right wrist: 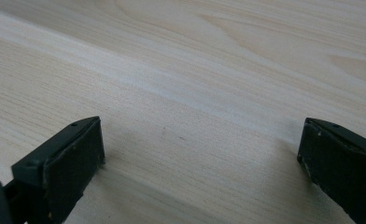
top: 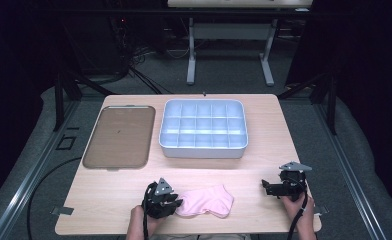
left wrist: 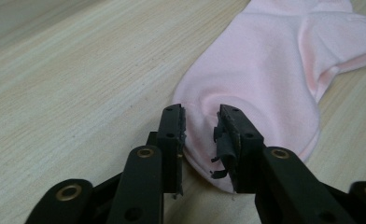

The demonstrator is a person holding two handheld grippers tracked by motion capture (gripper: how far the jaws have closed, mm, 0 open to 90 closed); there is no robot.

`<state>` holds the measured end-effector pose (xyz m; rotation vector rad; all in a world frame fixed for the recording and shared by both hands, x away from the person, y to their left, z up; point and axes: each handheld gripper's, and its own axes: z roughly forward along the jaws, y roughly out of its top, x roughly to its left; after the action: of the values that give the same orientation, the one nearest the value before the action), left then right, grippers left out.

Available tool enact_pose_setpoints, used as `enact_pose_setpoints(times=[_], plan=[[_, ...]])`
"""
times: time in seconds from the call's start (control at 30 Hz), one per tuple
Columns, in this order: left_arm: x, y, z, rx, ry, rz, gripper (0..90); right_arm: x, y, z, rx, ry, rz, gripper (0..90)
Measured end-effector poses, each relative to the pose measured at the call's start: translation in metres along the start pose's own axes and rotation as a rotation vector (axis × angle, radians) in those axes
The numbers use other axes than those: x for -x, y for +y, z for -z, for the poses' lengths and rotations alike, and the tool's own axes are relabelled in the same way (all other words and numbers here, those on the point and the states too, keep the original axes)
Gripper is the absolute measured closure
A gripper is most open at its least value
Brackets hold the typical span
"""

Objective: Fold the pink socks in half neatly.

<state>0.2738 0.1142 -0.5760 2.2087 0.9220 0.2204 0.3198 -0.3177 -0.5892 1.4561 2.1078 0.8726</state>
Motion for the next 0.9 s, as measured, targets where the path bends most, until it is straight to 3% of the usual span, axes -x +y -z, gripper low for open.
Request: enact_pose_setpoints(times=[0.3,0.43,0.53,0.6,0.63,0.67,0.73,0.77,0.8,0.9], plan=[[0.0,-0.006,-0.001,0.044,-0.015,0.007,81.1,-0.001,0.0,0.001,0.003,-0.002,-0.005,1.5],[-0.001,-0.012,-0.001,0.093,-0.021,-0.018,81.9,-0.003,-0.002,0.003,0.012,0.0,0.007,4.4],[-0.007,-0.017,-0.002,0.129,-0.058,0.015,82.2,-0.004,-0.001,0.004,0.003,-0.006,-0.009,5.9],[-0.007,-0.016,-0.002,0.13,-0.052,0.006,82.2,-0.005,-0.001,0.005,0.008,-0.009,-0.011,10.4],[-0.008,-0.016,-0.002,0.127,-0.053,-0.001,82.2,-0.006,-0.002,0.006,0.02,0.007,0.003,17.2],[-0.008,-0.016,-0.002,0.13,-0.055,0.01,82.2,-0.009,-0.003,0.01,0.023,0.054,0.038,21.7],[-0.009,-0.016,-0.003,0.133,-0.051,0.013,82.2,-0.011,-0.004,0.011,0.023,0.069,0.037,22.7],[-0.009,-0.016,-0.003,0.133,-0.055,0.012,82.2,-0.021,-0.006,0.018,0.063,0.153,0.039,29.1],[-0.009,-0.016,-0.003,0.134,-0.053,0.012,82.2,-0.021,-0.006,0.018,0.063,0.153,0.039,29.1],[-0.007,-0.016,-0.003,0.136,-0.038,-0.002,82.1,-0.045,-0.004,0.031,0.079,0.239,0.038,35.2]])
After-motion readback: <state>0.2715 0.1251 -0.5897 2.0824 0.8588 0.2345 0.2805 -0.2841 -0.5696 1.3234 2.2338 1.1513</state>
